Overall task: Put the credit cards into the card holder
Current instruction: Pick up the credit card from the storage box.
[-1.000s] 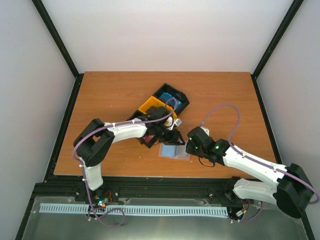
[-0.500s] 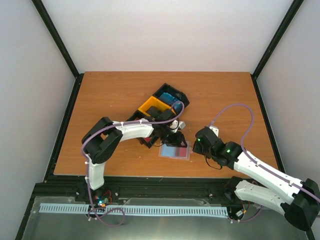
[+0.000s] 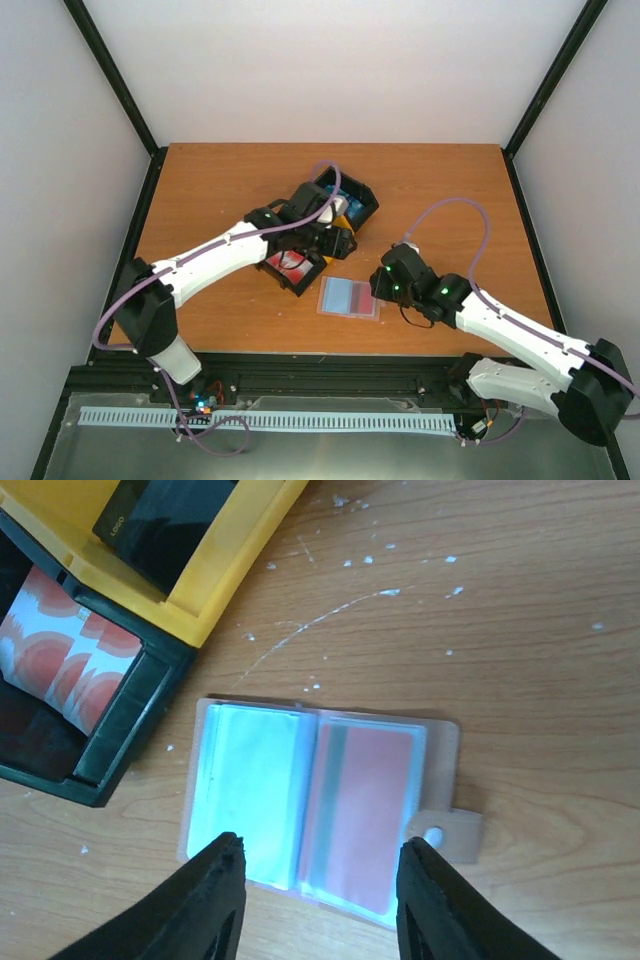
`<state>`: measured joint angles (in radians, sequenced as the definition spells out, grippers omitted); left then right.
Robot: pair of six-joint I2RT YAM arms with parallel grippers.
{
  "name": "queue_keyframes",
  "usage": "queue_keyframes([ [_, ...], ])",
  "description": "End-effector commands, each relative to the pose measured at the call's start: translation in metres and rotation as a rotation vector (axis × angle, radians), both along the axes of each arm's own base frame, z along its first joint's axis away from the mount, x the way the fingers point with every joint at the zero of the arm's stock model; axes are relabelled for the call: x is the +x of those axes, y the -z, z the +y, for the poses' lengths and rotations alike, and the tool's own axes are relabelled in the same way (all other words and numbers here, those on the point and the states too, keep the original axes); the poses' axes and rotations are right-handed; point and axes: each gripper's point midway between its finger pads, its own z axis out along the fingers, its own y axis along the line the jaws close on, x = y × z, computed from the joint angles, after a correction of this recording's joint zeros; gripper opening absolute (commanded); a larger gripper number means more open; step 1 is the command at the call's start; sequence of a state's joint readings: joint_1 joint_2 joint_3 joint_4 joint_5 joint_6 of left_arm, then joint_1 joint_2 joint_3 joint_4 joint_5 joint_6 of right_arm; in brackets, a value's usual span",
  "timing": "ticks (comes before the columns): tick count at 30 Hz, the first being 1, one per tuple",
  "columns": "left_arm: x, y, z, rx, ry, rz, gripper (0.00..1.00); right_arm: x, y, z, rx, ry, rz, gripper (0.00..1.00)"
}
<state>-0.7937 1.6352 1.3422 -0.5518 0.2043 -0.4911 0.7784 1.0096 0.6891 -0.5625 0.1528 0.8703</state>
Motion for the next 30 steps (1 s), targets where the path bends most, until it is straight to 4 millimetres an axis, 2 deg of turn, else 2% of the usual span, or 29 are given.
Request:
queue_keyframes([
  [1, 0.018, -0.001, 0.055, 0.105, -0.094, -0.043, 0.73, 0.018, -0.013, 0.021, 0.044, -0.034, -0.028, 0.45],
  [5, 0.032, -0.011, 0.061, 0.076, -0.09, -0.071, 0.8, 0.041, -0.006, 0.022, 0.06, 0.021, 0.027, 0.49],
  [9, 0.051, -0.002, 0.056, 0.085, -0.074, -0.054, 0.8, 0.064, 0.002, 0.021, 0.089, 0.038, 0.062, 0.5],
  [10, 0.058, 0.003, 0.054, 0.091, -0.08, -0.042, 0.79, 0.068, 0.004, 0.021, 0.096, 0.036, 0.072, 0.5],
  [13, 0.08, 0.01, 0.041, 0.101, -0.112, 0.01, 0.68, 0.083, 0.011, 0.021, 0.11, 0.032, 0.095, 0.5],
  [15, 0.091, 0.024, 0.03, 0.121, -0.115, 0.068, 0.6, 0.091, 0.016, 0.023, 0.12, 0.022, 0.119, 0.48],
  [16, 0.096, 0.039, 0.029, 0.156, -0.13, 0.101, 0.56, 0.095, 0.019, 0.024, 0.122, 0.019, 0.133, 0.47],
  [22, 0.122, 0.082, 0.031, 0.288, -0.16, 0.121, 0.53, 0.112, 0.037, 0.032, 0.135, -0.014, 0.181, 0.46],
  [26, 0.13, 0.094, 0.035, 0.341, -0.171, 0.115, 0.45, 0.12, 0.045, 0.041, 0.143, -0.043, 0.205, 0.45],
  [30, 0.134, 0.105, 0.041, 0.371, -0.169, 0.115, 0.45, 0.124, 0.056, 0.046, 0.141, -0.061, 0.229, 0.45],
])
